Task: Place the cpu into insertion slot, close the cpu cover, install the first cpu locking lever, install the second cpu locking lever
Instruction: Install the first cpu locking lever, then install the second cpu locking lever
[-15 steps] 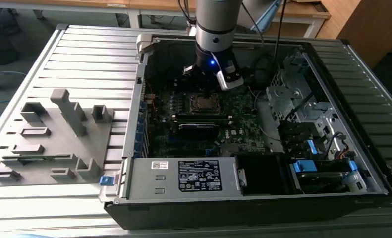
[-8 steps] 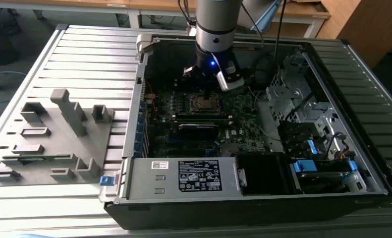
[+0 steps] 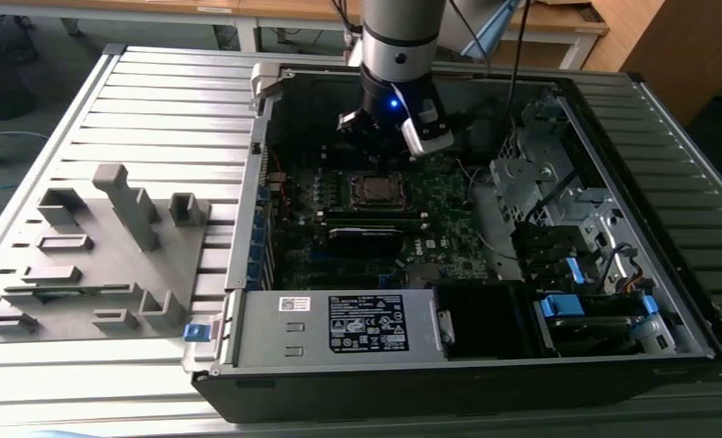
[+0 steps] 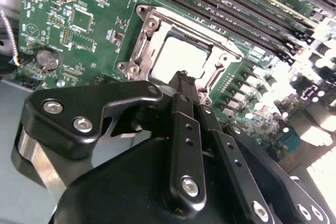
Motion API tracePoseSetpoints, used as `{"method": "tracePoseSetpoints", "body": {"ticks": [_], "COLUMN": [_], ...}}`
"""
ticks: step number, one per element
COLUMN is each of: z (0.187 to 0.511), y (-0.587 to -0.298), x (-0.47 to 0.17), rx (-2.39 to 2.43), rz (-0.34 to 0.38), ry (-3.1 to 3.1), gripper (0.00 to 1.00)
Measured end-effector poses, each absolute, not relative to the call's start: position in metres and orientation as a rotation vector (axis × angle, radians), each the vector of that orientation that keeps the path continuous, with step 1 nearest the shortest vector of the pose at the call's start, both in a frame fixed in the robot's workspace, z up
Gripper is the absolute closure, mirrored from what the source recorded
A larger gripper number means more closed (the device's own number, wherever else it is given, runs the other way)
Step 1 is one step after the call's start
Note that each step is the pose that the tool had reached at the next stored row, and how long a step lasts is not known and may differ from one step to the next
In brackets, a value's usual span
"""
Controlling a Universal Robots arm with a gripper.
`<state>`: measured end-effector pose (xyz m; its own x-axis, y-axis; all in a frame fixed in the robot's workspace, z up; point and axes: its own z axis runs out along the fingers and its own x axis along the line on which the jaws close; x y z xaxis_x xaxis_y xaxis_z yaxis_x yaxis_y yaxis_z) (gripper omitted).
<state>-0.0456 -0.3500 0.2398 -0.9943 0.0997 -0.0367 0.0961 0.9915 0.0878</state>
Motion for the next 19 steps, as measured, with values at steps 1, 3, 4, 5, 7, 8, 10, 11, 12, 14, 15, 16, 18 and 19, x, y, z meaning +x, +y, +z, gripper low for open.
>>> {"method": "tracePoseSetpoints", "body": {"ticks": [1,3,4,5,7,8,10,11,12,14,15,16,18,19], "z": [0.2411,0.2411,0.2411,0.2422,0.2438,0.2440,0.2446,0.2450,0.2453,0.2459,0.2459,0.2462,0.2464,0.2465], "y": [-0.3500,-0.3500,-0.3500,-0.3500,-0.3500,-0.3500,-0.3500,-0.3500,-0.3500,-0.3500,-0.3499,-0.3500,-0.3500,-0.3500], "x": [-0.0456,-0.0455,-0.0455,-0.0456,-0.0456,-0.0456,-0.0456,-0.0456,-0.0456,-0.0456,-0.0455,-0.0456,-0.0456,-0.0456], "rx": [0.152,0.152,0.152,0.152,0.152,0.152,0.152,0.152,0.152,0.152,0.152,0.152,0.152,0.152], "rz": [0.133,0.134,0.134,0.134,0.133,0.133,0.133,0.133,0.134,0.134,0.134,0.134,0.134,0.134], "ry": [3.094,3.094,3.094,3.094,3.094,3.094,3.094,3.094,3.094,3.094,3.094,3.094,3.094,3.094], "gripper": [0.89,0.89,0.89,0.89,0.89,0.89,0.89,0.89,0.89,0.89,0.89,0.89,0.89,0.89]}}
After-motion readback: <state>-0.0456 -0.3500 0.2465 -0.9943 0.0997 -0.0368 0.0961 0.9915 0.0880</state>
